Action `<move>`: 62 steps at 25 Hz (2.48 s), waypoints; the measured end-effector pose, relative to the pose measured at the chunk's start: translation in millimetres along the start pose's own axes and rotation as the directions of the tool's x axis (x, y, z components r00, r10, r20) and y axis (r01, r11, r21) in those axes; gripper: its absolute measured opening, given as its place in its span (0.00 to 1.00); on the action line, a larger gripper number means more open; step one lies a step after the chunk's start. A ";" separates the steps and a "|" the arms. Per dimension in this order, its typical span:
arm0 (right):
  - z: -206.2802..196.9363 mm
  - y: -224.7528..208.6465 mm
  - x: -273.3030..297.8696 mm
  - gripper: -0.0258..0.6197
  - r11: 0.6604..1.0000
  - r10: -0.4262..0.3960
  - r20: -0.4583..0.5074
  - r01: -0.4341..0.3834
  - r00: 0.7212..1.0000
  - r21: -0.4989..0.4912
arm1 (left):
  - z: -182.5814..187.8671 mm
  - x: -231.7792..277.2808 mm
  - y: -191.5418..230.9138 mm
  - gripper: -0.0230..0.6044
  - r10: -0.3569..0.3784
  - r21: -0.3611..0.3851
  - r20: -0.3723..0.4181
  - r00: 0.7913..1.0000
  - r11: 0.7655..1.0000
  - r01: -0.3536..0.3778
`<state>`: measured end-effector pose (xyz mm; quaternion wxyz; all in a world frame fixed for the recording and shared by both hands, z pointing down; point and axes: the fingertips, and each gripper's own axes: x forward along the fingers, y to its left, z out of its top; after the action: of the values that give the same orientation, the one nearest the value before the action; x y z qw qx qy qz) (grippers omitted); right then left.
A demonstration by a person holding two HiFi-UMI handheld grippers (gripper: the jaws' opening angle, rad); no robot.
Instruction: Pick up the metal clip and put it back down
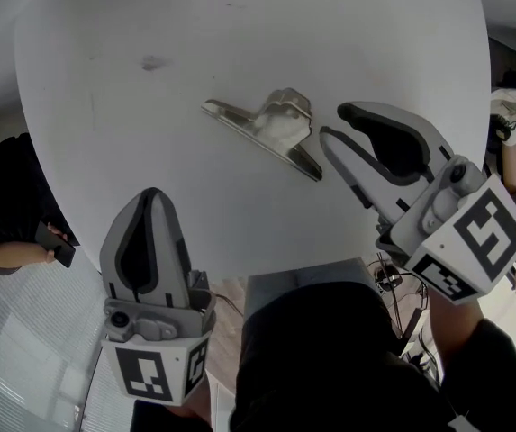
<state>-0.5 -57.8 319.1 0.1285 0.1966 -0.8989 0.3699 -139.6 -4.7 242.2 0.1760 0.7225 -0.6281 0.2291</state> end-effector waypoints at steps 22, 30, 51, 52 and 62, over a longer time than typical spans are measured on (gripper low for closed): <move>107.5 93.1 -104.2 0.07 0.977 -0.008 0.185 0.047 0.983 -0.209 | 97.3 -75.0 -45.6 0.07 0.072 0.095 0.036 0.997 0.993 -0.076; 130.0 135.0 -152.5 0.07 0.965 -0.008 0.228 0.067 0.974 -0.252 | 135.1 -124.6 -63.5 0.07 0.078 0.097 0.103 0.992 0.991 -0.088; 133.4 240.4 -263.4 0.07 0.960 -0.050 0.409 0.156 0.911 -0.231 | 179.5 -247.3 -95.3 0.07 0.042 0.150 0.204 0.978 0.986 -0.073; 130.6 241.3 -266.6 0.07 0.962 -0.054 0.412 0.157 0.910 -0.222 | 178.0 -248.3 -98.8 0.07 0.032 0.149 0.201 0.979 0.987 -0.063; 141.2 269.9 -287.9 0.07 0.965 -0.075 0.431 0.175 0.899 -0.197 | 198.2 -274.9 -118.7 0.07 -0.030 0.152 0.202 0.979 0.988 -0.001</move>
<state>122.5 90.7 -53.0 -0.0220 0.3129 -0.9276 0.2029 -29.6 132.9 -70.7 0.0568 0.7580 -0.6184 0.1996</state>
